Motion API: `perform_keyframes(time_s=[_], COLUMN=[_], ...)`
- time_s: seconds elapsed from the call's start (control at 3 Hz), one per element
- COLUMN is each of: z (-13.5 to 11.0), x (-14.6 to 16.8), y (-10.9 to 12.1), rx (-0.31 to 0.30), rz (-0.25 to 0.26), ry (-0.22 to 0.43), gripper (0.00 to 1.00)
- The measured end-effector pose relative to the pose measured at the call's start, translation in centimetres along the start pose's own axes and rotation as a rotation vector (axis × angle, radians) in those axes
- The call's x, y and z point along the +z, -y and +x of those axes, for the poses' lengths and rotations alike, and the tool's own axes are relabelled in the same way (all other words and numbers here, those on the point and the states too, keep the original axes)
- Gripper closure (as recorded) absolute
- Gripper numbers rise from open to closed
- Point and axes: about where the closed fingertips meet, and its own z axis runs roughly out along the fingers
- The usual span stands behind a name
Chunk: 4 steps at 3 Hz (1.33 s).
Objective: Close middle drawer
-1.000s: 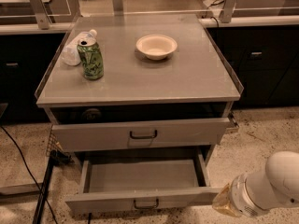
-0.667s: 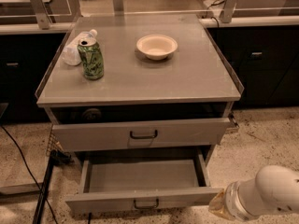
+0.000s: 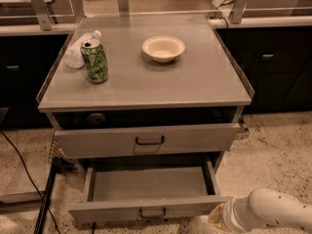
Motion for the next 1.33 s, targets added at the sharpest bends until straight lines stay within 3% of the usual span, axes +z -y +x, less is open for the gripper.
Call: perform_keyframes(time_s=[0.33, 1.0, 1.33], z=[0.8, 0.9, -0.5], x=[2.8, 6.1, 7.7], y=[-1.8, -0.7, 1.0], rx=[0.023, -0.021, -0.072], rz=[-0.054, -0.007, 0.064], ry=[0.014, 0.080, 0.157], gripper=[1.00, 1.00, 1.00])
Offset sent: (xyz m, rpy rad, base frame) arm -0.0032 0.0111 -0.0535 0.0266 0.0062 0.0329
